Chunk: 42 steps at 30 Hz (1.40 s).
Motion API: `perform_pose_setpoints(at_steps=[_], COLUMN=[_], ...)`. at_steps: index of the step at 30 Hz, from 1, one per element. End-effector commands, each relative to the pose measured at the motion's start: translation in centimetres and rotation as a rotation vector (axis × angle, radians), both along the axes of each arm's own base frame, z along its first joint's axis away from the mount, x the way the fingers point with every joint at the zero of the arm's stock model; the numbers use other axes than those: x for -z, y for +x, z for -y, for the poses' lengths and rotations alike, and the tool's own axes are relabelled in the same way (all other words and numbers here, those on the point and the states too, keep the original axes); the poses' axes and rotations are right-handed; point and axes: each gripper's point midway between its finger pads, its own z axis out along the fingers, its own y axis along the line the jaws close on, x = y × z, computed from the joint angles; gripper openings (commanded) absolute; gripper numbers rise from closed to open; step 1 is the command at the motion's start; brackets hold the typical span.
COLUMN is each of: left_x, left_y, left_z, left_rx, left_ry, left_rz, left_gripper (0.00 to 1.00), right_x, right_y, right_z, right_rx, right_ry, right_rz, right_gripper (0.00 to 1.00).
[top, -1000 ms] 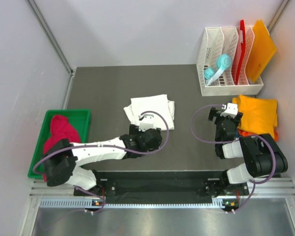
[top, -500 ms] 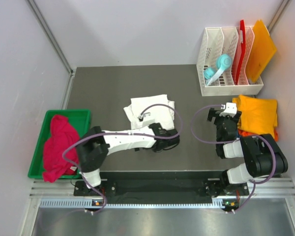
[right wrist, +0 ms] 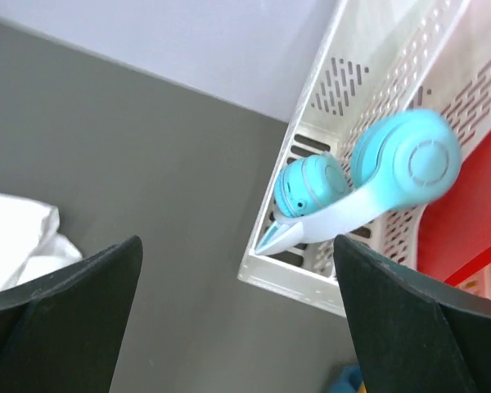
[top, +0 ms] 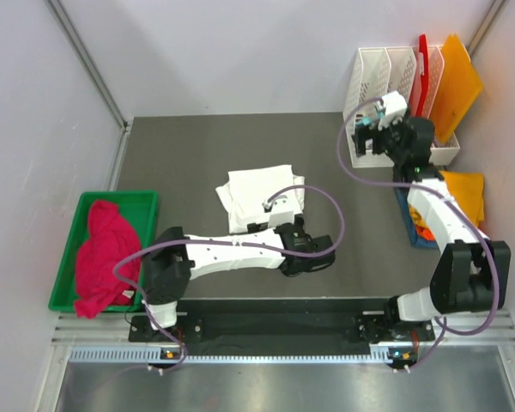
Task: Fold and stack the t-shirts
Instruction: Neatly place the folded tshirt to the corner
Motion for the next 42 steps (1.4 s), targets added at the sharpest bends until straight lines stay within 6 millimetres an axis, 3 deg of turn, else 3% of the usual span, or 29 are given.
perform_pose_setpoints(at_steps=[1,2,3,4,5,6,7,8,9,10,11,13,14,15,16,19,24,28,30,31,33,34,36,37,38,39,40,42], left_x=[-2.7,-2.4,-1.8,-1.7,-1.5,-0.8,-1.0,-1.1,-1.1,-1.3,-1.4,-1.7,-1.3,-1.4,-1.2,-0.1,2.2,4.7,5.9,6.2,6.4,6.3,6.4,6.7,6.9,7.2,7.7,8.2], left_y=[1.9,2.5,2.5,3.0,3.9,4.1,4.7,6.0,6.4,7.1,8.2,9.5,9.9,10.9,11.6,13.5,15.5,16.9,17.2,17.7,17.9,18.2,18.3,18.3,18.2,18.1,17.8,17.6], left_z=[1.1,0.8,0.0,0.7,0.2,-1.3,-0.7,-2.1,-3.2,-3.6,-4.3,-4.5,-5.1,-4.4,-4.7,-4.3,-4.1,-5.2,-5.4,-5.9,-6.1,-5.7,-5.6,-5.5,-5.5,-5.6,-5.8,-6.0], left_rx=[0.101,0.107,0.145,0.151,0.137,0.158,0.171,0.139,0.156,0.166,0.162,0.196,0.194,0.208,0.203,0.199,0.167,0.126,0.12,0.108,0.104,0.115,0.13,0.133,0.136,0.132,0.13,0.123], left_ry=[-0.089,-0.099,-0.087,-0.152,-0.185,-0.17,-0.237,-0.243,-0.218,-0.212,-0.207,-0.131,-0.095,-0.07,-0.057,-0.081,-0.176,-0.185,-0.203,-0.211,-0.221,-0.242,-0.245,-0.242,-0.239,-0.235,-0.23,-0.23], left_rz=[0.068,0.06,0.043,0.048,0.046,0.031,0.037,0.047,0.047,0.049,0.049,0.026,-0.016,-0.023,-0.034,-0.061,-0.107,-0.159,-0.181,-0.183,-0.18,-0.169,-0.173,-0.184,-0.191,-0.198,-0.212,-0.227], left_gripper=[0.99,0.99,0.99,0.99,0.99,0.99,0.99,0.99,0.99,0.99,0.99,0.99,0.99,0.99,0.99,0.99,0.98,0.85,0.78,0.77,0.67,0.63,0.62,0.58,0.46,0.29,0.23,0.22], right_x=[2.6,2.8,1.7,2.0,1.2,2.5,1.9,2.7,4.5,6.2,8.8,10.9,11.0,11.7,10.8,11.1,11.5,10.5,9.8,9.5,9.2,9.2,9.7,9.6,9.8,10.1,10.1,10.3], right_y=[-2.1,-1.8,-1.7,-2.0,-1.8,-2.2,-1.7,-2.2,-3.1,-3.6,-3.9,-5.9,-6.8,-7.9,-8.3,-9.9,-9.7,-9.2,-9.0,-8.8,-8.6,-8.5,-8.4,-8.2,-8.2,-8.2,-8.1,-7.7], right_z=[-2.1,-1.3,-0.7,0.0,2.9,4.8,6.5,9.3,9.6,8.9,6.8,4.2,1.5,0.3,-0.6,-5.0,-6.6,-6.7,-6.9,-6.9,-7.0,-6.9,-7.2,-7.4,-7.5,-7.6,-7.8,-8.2], right_rx=[-0.187,-0.148,-0.128,-0.1,0.087,0.207,0.329,0.467,0.435,0.336,0.154,0.0,-0.141,-0.209,-0.238,-0.365,-0.373,-0.353,-0.335,-0.322,-0.309,-0.29,-0.297,-0.293,-0.294,-0.297,-0.296,-0.299], right_ry=[-0.258,-0.364,-0.412,-0.442,-0.449,-0.447,-0.423,-0.388,-0.386,-0.377,-0.336,-0.27,-0.187,-0.152,-0.122,-0.121,-0.096,-0.084,-0.081,-0.075,-0.069,-0.066,-0.073,-0.086,-0.091,-0.094,-0.093,-0.095], right_rz=[-0.306,-0.321,-0.318,-0.339,-0.333,-0.35,-0.31,-0.346,-0.437,-0.515,-0.597,-0.705,-0.702,-0.708,-0.673,-0.654,-0.649,-0.599,-0.558,-0.548,-0.53,-0.533,-0.55,-0.546,-0.554,-0.558,-0.557,-0.553], right_gripper=[1.0,1.0,1.0,1.0,1.0,1.0,1.0,1.0,1.0,1.0,1.0,1.0,1.0,1.0,1.0,1.0,1.0,0.96,0.86,0.76,0.45,0.38,0.64,0.71,0.87,0.89,0.96,1.0])
